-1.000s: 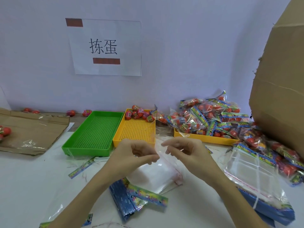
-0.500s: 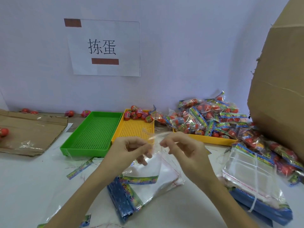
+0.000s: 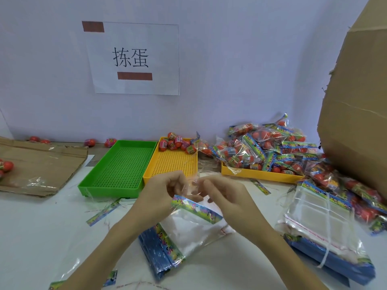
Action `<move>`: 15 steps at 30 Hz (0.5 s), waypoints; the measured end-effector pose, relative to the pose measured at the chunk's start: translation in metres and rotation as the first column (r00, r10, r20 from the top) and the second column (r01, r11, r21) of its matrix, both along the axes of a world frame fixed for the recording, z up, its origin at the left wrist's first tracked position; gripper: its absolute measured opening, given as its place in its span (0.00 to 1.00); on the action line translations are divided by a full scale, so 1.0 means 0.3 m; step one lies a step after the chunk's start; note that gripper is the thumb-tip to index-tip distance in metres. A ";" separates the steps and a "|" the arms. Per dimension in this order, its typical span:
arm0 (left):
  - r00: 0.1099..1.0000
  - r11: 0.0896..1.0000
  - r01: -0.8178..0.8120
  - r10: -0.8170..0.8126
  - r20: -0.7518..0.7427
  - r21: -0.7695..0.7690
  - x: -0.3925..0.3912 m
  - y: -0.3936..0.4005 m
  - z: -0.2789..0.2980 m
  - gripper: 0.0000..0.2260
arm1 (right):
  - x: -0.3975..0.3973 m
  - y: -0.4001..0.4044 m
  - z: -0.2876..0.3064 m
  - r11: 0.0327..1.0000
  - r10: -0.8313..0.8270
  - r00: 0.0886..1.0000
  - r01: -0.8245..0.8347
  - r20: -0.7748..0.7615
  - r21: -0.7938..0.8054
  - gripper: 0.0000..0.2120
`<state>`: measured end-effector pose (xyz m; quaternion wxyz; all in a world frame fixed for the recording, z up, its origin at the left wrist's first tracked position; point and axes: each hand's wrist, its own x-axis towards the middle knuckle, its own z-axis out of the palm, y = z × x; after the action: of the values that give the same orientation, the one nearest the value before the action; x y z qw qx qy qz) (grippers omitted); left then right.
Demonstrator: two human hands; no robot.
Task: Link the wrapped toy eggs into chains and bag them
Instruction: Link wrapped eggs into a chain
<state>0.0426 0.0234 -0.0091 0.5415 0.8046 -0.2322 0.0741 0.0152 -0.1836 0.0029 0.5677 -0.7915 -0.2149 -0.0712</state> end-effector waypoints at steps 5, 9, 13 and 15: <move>0.839 0.961 -0.111 -0.047 0.543 0.255 -0.016 -0.019 0.000 0.12 | 0.004 -0.017 0.017 0.978 0.047 0.986 -0.013 -0.162 0.210 0.11; 0.826 0.963 -0.092 -0.068 0.559 0.253 -0.040 -0.039 0.000 0.17 | 0.012 -0.034 0.009 0.958 -0.010 0.987 0.055 -0.158 0.280 0.10; 0.987 0.999 -0.029 0.024 0.156 0.032 -0.045 -0.037 0.023 0.34 | 0.019 -0.062 0.033 0.905 0.072 0.984 0.004 -0.163 0.426 0.08; 0.996 0.996 0.055 -0.059 -0.063 -0.067 -0.038 -0.024 0.037 0.40 | 0.020 -0.073 0.042 0.873 0.192 0.964 -0.083 -0.183 0.480 0.08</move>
<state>0.0311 0.0162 0.0020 0.5766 0.7815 -0.2349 0.0400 0.0210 -0.2054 0.0155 0.7661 -0.6163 -0.1819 0.0098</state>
